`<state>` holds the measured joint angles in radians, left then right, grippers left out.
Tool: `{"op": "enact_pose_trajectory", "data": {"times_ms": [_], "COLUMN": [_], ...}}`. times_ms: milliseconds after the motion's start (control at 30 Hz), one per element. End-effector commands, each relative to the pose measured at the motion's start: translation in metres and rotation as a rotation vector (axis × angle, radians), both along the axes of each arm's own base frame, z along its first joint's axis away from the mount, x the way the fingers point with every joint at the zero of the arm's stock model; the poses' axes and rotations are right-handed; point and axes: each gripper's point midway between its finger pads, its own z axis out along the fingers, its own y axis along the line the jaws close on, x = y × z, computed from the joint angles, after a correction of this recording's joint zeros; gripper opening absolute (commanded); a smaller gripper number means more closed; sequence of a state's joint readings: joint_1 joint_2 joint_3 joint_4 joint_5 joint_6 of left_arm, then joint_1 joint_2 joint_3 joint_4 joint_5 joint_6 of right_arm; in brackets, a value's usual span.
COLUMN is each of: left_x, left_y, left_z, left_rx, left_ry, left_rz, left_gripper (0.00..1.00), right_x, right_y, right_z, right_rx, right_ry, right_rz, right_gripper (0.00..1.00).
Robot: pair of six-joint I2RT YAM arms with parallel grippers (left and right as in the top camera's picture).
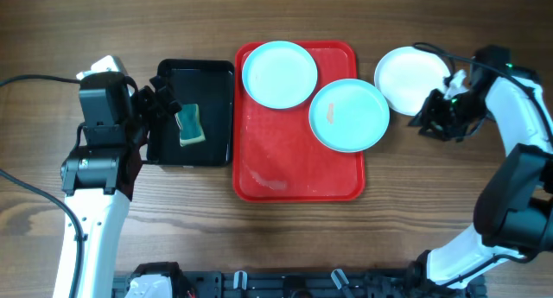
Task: Clean dirty plates on tray and stack at the side
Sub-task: 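Release the white plate and move right gripper toward the green plate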
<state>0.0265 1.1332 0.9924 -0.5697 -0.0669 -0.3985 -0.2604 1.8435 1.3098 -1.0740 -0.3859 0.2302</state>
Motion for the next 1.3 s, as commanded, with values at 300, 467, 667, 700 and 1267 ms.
{"op": "enact_pose_trajectory", "data": {"times_ms": [300, 467, 667, 700, 1267], "left_x": [0.001, 0.001, 0.001, 0.001, 0.001], "left_y": [0.004, 0.004, 0.004, 0.004, 0.004], "left_z": [0.005, 0.005, 0.005, 0.005, 0.005], "left_rx": [0.01, 0.01, 0.01, 0.01, 0.01], "left_ry": [-0.013, -0.014, -0.013, -0.013, -0.013], "left_rz": [0.014, 0.014, 0.014, 0.014, 0.014], "left_gripper": [1.0, 1.0, 1.0, 1.0, 1.0], "right_x": [-0.066, -0.077, -0.091, -0.092, -0.106], "right_y": [0.059, 0.081, 0.1, 0.102, 0.131], "right_z": [-0.011, -0.025, -0.051, -0.053, -0.045], "right_rx": [-0.009, 0.036, 0.031, 0.03, 0.128], "right_ry": [0.094, 0.069, 0.058, 0.057, 0.082], "right_rz": [0.169, 0.22, 0.27, 0.278, 0.338], "right_gripper": [0.32, 0.33, 0.36, 0.36, 0.33]}}
